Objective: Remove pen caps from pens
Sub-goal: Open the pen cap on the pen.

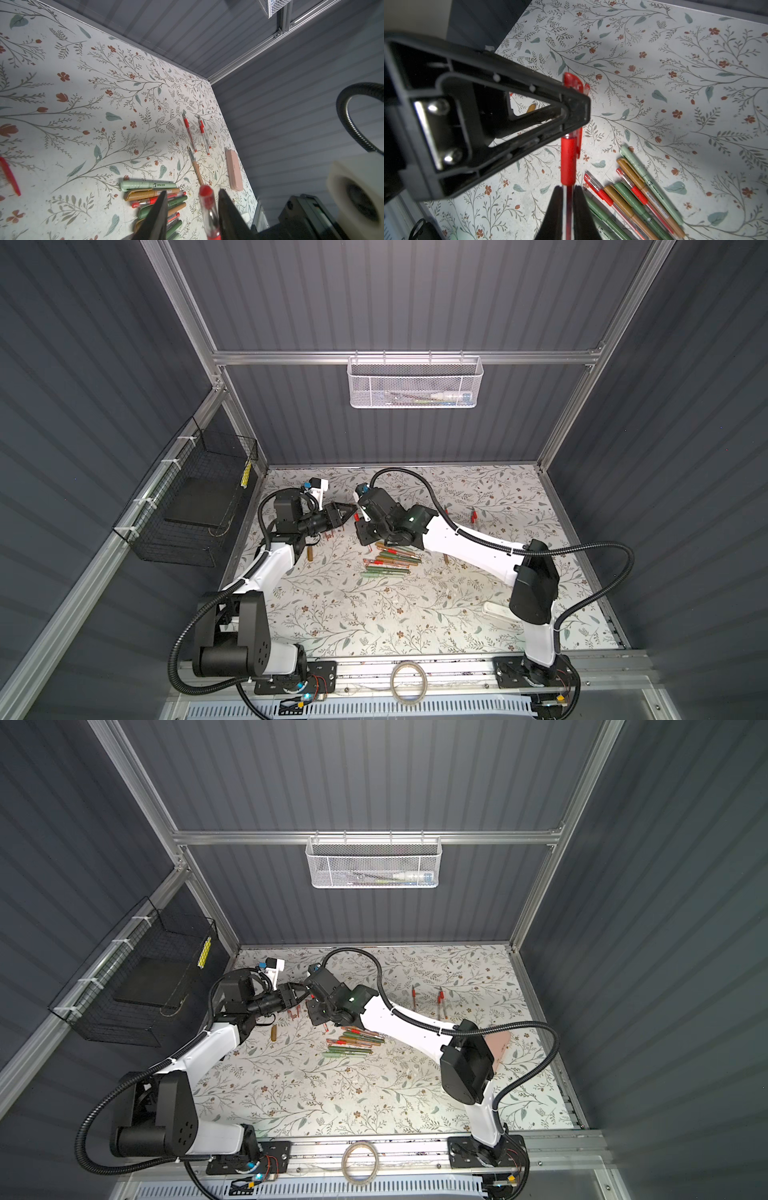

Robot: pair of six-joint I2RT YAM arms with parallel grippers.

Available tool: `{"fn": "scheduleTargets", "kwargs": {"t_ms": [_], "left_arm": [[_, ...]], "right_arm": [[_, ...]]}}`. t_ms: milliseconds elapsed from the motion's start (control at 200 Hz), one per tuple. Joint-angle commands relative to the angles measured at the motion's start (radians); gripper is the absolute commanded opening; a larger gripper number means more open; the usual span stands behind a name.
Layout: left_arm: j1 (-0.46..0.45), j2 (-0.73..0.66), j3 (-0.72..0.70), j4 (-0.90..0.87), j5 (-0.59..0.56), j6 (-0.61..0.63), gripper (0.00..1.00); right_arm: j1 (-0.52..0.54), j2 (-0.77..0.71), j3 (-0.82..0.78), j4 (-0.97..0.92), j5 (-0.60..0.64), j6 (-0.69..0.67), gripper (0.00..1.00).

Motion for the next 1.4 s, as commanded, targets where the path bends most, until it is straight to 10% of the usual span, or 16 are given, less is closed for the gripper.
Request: {"fn": "scheduleTargets", "kwargs": {"t_ms": [0,410,615,816,1396], "left_arm": [[-0.002,0.001,0.03,0.015,-0.004,-0.002,0.35],[-0.002,0.0,0.041,0.005,-0.01,0.006,0.23],[0.0,-0.008,0.041,-0.012,-0.018,0.024,0.0],[0.0,-0.015,0.028,-0.011,-0.022,0.03,0.0],[0.0,-0.024,0.022,0.041,0.023,-0.028,0.0]], "right_arm": [[0.014,0.035,0.045,-0.021,-0.014,-0.01,0.0],[0.02,0.044,0.051,-0.031,-0.01,-0.015,0.0],[0.02,0.037,0.039,-0.017,-0.021,-0.016,0.0],[0.019,-0.007,-0.044,0.061,-0.031,-0.018,0.35],[0.007,0.067,-0.003,0.073,-0.082,-0.029,0.13]]}}
